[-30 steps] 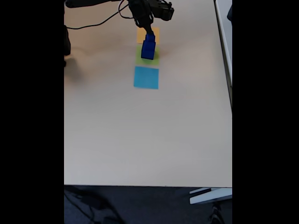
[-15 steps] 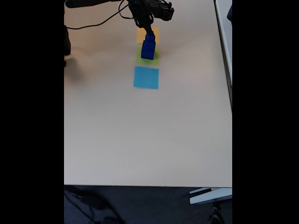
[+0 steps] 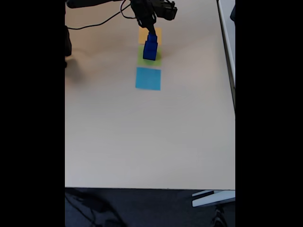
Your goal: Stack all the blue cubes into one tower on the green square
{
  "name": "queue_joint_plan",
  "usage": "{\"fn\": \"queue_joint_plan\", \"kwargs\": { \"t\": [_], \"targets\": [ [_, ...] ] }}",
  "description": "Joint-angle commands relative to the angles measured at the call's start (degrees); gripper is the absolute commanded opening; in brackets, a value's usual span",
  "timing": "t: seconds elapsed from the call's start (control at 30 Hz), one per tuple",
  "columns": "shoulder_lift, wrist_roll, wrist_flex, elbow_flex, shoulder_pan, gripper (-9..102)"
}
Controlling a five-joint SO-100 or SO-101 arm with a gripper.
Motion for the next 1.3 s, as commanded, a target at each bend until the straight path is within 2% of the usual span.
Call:
{"fn": "queue_joint_plan", "kwargs": {
  "t": [0.0,0.73,1.27],
  "targets": [
    [0.44,-0.7,0.09,-3.87,0.18,4],
    [0.53,-0.53,-0.44,-4.31,-0.18,7],
    [-1.32,-4.04,-2.2,-10.72,-0.7,13]
  ]
}}
